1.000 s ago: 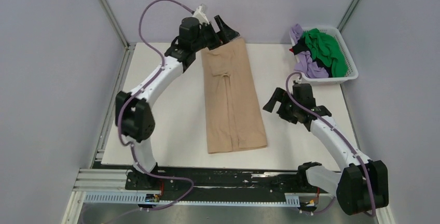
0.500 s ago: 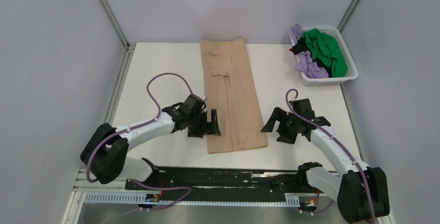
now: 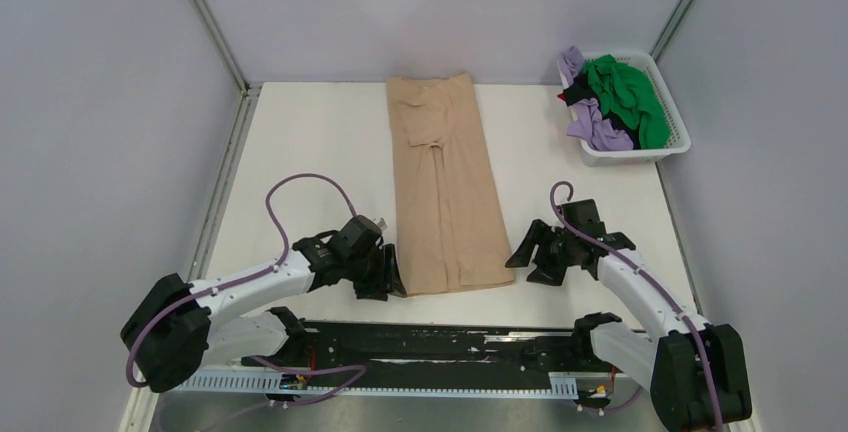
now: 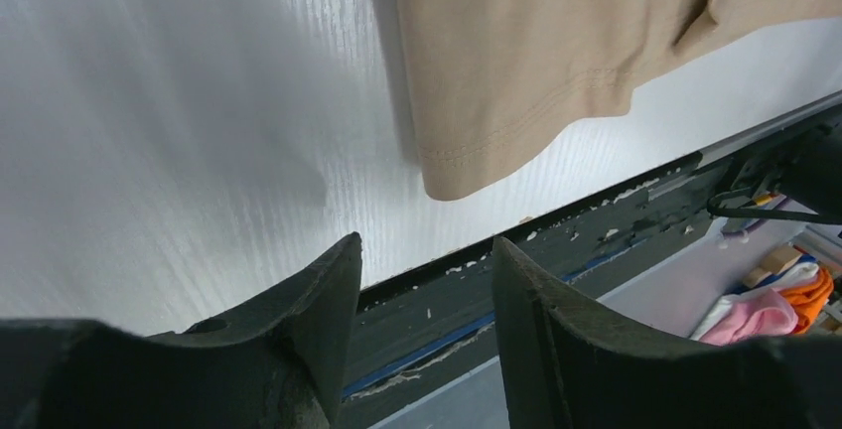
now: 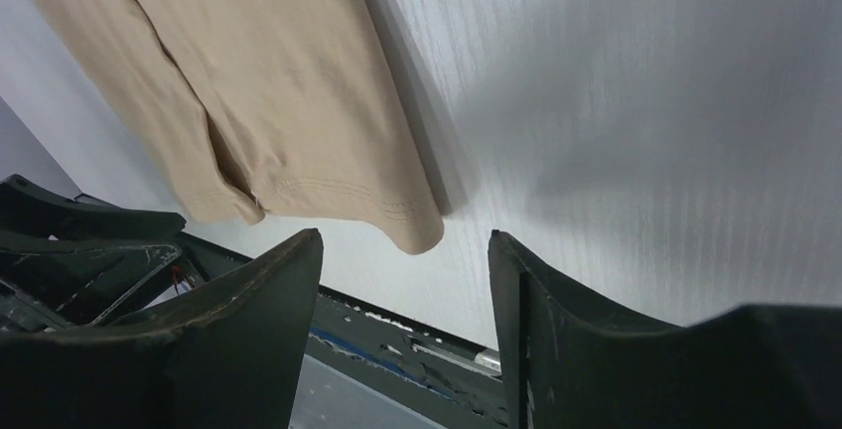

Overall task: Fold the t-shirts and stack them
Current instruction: Grab the bottom of the folded rectangular tshirt with both arms

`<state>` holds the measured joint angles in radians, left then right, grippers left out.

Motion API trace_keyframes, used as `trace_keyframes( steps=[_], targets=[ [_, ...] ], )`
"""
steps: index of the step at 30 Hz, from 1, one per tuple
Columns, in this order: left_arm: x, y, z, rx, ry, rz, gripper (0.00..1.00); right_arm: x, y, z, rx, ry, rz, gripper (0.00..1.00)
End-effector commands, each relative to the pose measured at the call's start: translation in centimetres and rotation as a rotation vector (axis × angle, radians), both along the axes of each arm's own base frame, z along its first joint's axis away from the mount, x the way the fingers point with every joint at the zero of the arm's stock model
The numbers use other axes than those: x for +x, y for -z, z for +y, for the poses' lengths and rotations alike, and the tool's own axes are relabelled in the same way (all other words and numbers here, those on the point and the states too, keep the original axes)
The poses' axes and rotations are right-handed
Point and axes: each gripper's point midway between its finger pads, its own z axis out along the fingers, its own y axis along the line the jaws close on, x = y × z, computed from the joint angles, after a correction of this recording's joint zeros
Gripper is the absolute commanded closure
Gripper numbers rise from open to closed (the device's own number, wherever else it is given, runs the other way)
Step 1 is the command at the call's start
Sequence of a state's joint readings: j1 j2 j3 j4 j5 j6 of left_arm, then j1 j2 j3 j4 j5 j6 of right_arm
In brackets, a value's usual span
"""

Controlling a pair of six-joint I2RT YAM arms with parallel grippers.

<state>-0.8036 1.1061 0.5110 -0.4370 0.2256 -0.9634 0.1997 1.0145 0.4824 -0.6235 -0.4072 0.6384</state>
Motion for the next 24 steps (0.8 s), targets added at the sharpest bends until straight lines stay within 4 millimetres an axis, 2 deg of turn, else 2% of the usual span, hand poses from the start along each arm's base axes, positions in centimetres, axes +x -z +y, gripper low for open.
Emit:
trace_keyframes(
  steps=[1, 5, 12, 15, 16, 19, 22, 24],
  targets=[
    [0.9, 0.0, -1.0, -0.029, -0.034, -0.015, 0.43, 0.5, 0.3, 0.3, 0.018, 0.005, -0.013, 0.41],
    [1.6, 0.7, -1.7, -0.046, -0.040, -0.027, 0.49, 0.6, 1.1, 0.4, 0.018, 0.000, 0.007, 0.48],
    [2.6, 2.1, -2.5, -0.028, -0.046, -0.031, 0.65, 0.7, 2.3, 0.7, 0.020, -0.026, 0.047, 0.57],
    [2.4, 2.6, -2.6, -0.023, -0.037, -0.010, 0.81, 0.5, 2.6, 1.1, 0.035, -0.040, 0.064, 0.65],
    [2.4, 2.8, -2.6, -0.021, -0.035, -0.005, 0.84, 0.4, 2.7, 1.3, 0.039, -0.045, 0.067, 0.69],
    [2.3, 3.0, -2.6, -0.020, -0.028, -0.005, 1.00, 0.4, 2.8, 1.9, 0.063, -0.064, 0.067, 0.85],
    [1.9, 2.7, -2.7, -0.028, -0.010, 0.005, 1.00, 0.0, 2.6, 2.7, 0.090, -0.096, 0.075, 0.98],
    [1.2, 2.5, -2.4, -0.031, 0.000, 0.024, 1.00, -1.0, 2.4, 3.1, 0.113, -0.113, 0.095, 1.00]
  ],
)
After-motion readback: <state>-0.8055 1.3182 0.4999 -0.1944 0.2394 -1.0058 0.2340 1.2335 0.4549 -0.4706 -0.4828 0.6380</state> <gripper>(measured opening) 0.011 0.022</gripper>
